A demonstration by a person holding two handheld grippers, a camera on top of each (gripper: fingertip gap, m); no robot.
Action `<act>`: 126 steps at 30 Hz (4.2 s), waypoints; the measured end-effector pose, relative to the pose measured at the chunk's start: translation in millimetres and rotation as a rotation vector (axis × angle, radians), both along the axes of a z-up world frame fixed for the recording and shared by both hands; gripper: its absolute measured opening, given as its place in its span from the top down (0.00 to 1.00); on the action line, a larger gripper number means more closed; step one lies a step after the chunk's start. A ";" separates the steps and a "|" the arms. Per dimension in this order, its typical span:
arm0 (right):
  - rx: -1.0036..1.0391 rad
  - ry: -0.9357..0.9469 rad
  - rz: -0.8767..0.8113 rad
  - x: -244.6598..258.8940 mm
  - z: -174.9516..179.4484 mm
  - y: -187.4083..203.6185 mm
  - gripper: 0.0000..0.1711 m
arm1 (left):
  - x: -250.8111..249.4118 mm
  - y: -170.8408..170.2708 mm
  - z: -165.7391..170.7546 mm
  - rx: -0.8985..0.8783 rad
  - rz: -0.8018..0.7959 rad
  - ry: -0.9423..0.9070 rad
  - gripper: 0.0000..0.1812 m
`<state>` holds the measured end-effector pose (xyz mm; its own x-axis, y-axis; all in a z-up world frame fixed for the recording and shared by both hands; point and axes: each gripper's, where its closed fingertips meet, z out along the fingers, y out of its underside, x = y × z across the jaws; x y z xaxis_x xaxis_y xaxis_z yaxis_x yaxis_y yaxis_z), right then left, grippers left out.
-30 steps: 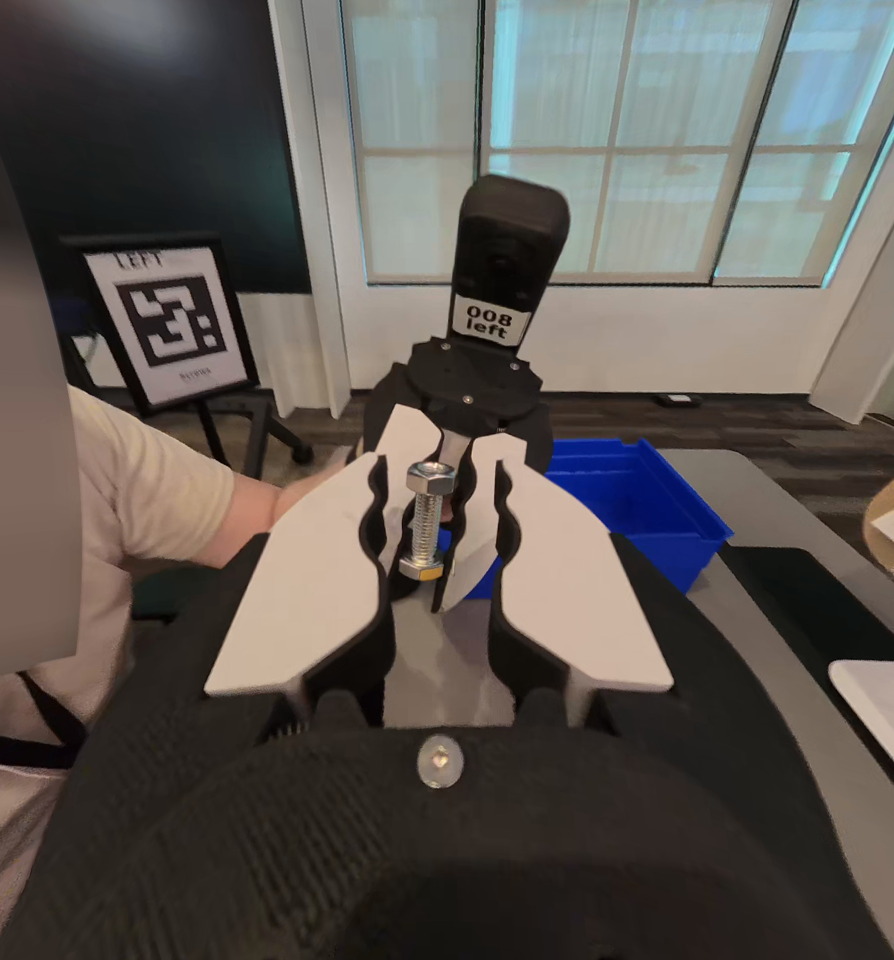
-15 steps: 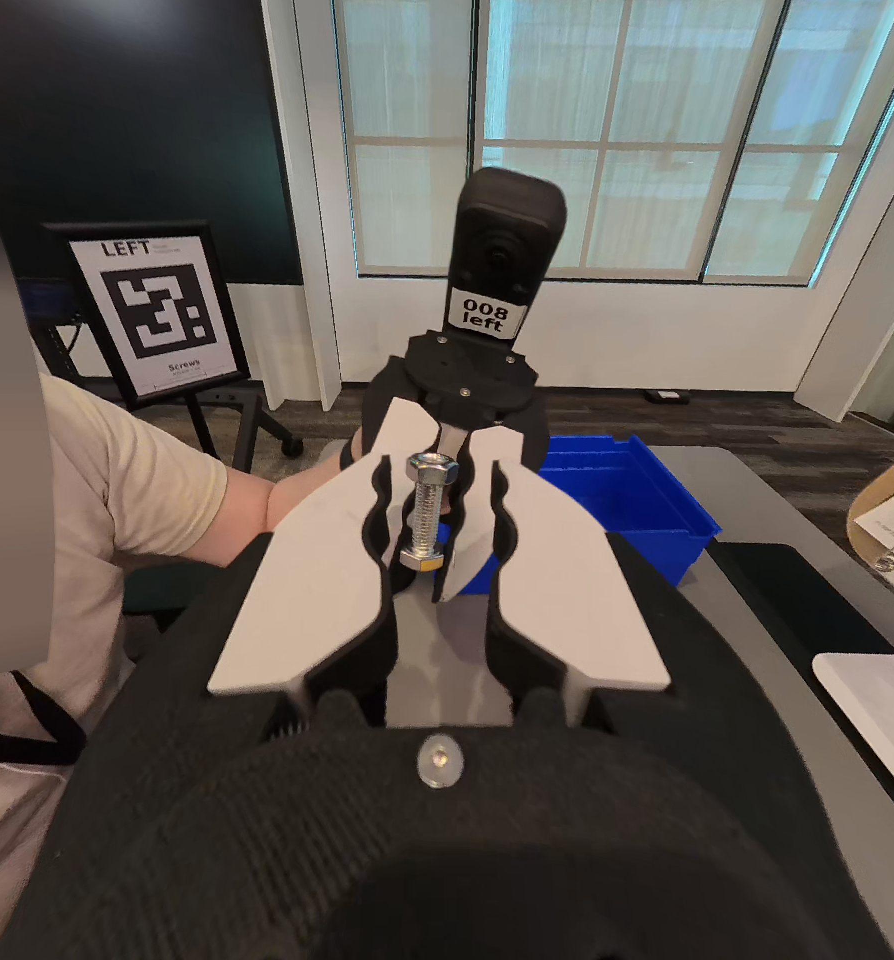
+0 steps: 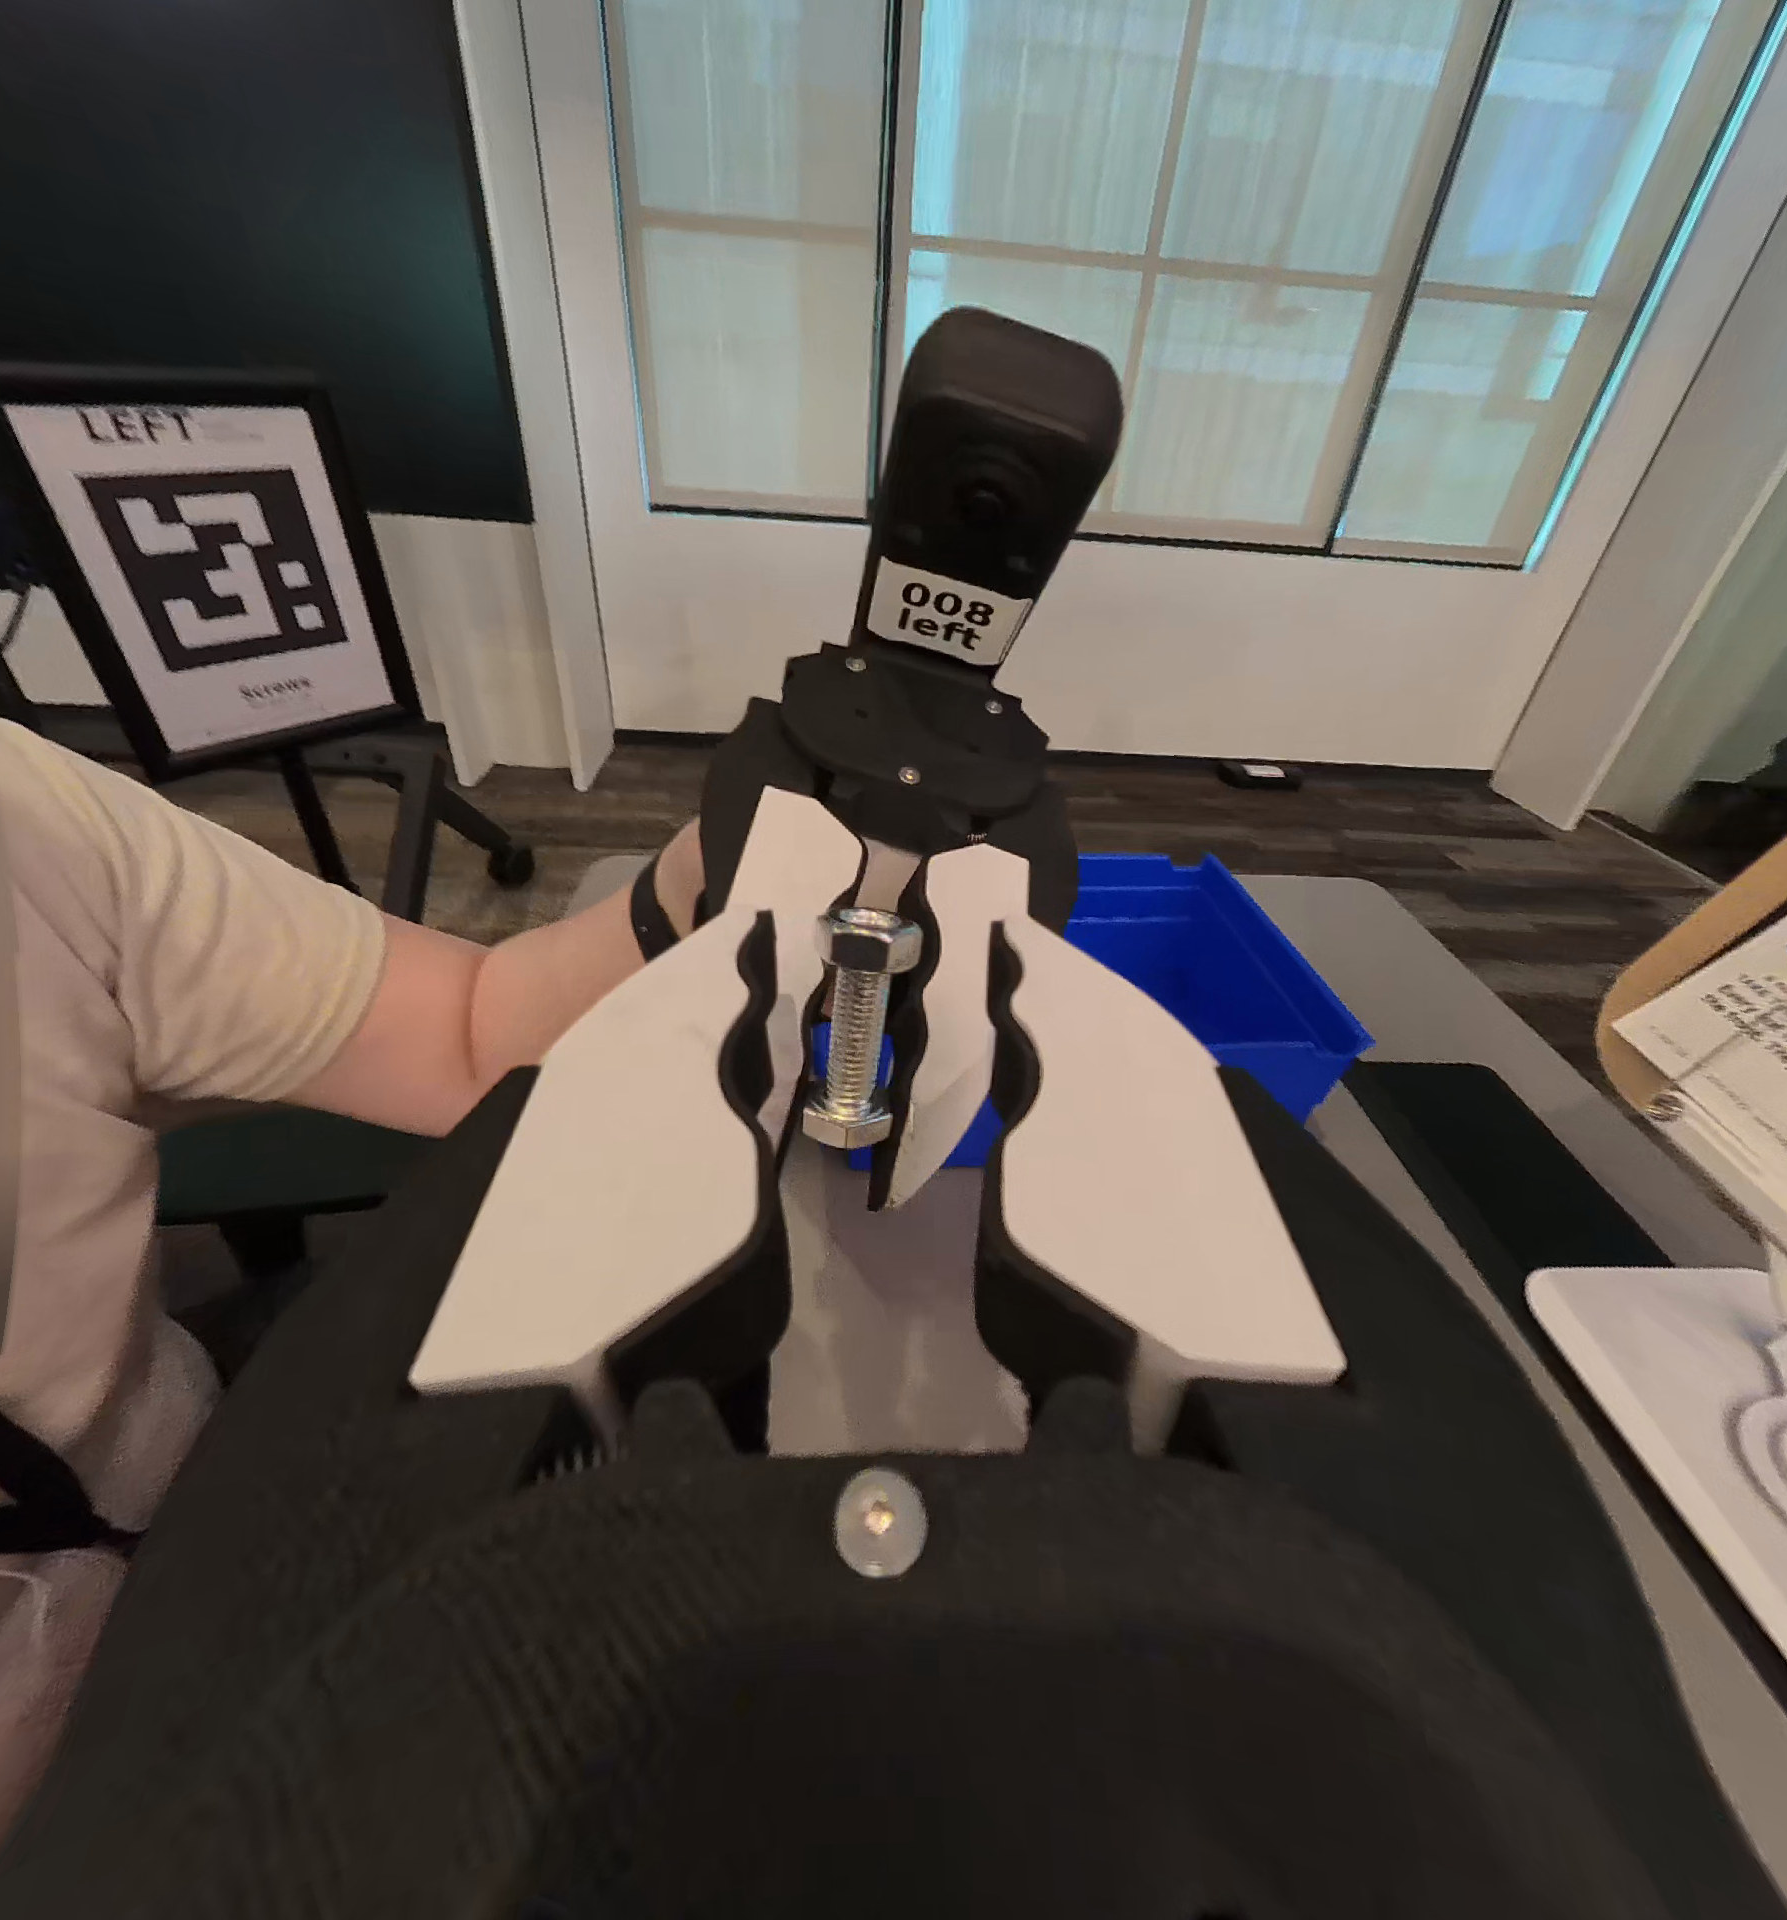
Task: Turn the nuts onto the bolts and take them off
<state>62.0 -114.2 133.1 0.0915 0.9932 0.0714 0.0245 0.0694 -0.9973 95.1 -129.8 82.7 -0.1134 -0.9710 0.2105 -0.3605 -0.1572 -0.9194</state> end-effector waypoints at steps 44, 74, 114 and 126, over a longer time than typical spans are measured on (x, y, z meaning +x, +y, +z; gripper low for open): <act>0.085 -0.465 -0.189 167.1 -77.3 49.9 0.88 | -8.4 -21.5 12.2 0.004 -0.082 -0.049 0.90; -0.595 -0.649 -0.174 248.4 -191.8 44.9 0.82 | -7.3 -22.8 8.1 -0.010 -0.092 -0.025 0.90; -0.285 -1.135 -1.035 332.1 -228.1 198.9 0.94 | -31.3 35.7 49.9 0.142 0.236 -0.308 0.68; -0.185 -0.803 -1.105 311.1 -175.2 215.4 0.84 | -74.1 52.4 69.2 0.364 0.447 -0.333 0.73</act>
<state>373.1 101.2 -42.0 0.8286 0.4328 0.3550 0.5474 -0.4937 -0.6758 21.0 -77.5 151.9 0.3147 -0.9421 -0.1158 -0.0196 0.1156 -0.9931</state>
